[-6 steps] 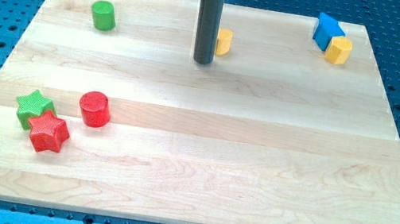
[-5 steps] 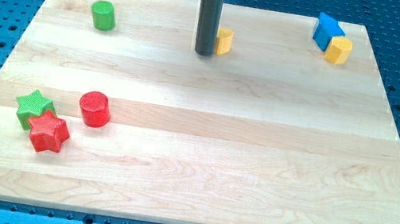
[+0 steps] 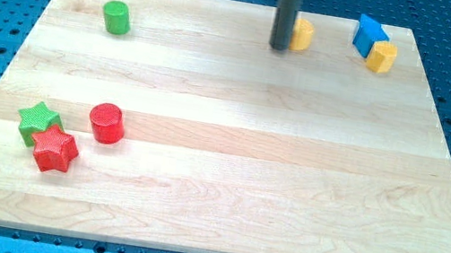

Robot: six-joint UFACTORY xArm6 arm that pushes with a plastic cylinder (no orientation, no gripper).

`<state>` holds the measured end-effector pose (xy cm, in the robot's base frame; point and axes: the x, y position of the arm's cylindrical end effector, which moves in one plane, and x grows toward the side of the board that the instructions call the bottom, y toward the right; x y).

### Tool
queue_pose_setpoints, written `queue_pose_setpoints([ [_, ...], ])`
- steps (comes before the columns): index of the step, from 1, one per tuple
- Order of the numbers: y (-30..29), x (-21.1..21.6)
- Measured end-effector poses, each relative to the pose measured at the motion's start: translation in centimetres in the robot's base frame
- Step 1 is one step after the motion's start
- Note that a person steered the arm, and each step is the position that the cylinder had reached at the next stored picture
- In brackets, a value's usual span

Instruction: Move the heart into the cube

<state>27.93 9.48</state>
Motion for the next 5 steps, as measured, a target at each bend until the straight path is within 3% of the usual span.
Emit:
queue_pose_setpoints([
  [2,-2.4,-1.8],
  [3,3.0,-2.7],
  [4,5.7,-1.3],
  [5,0.3,2.7],
])
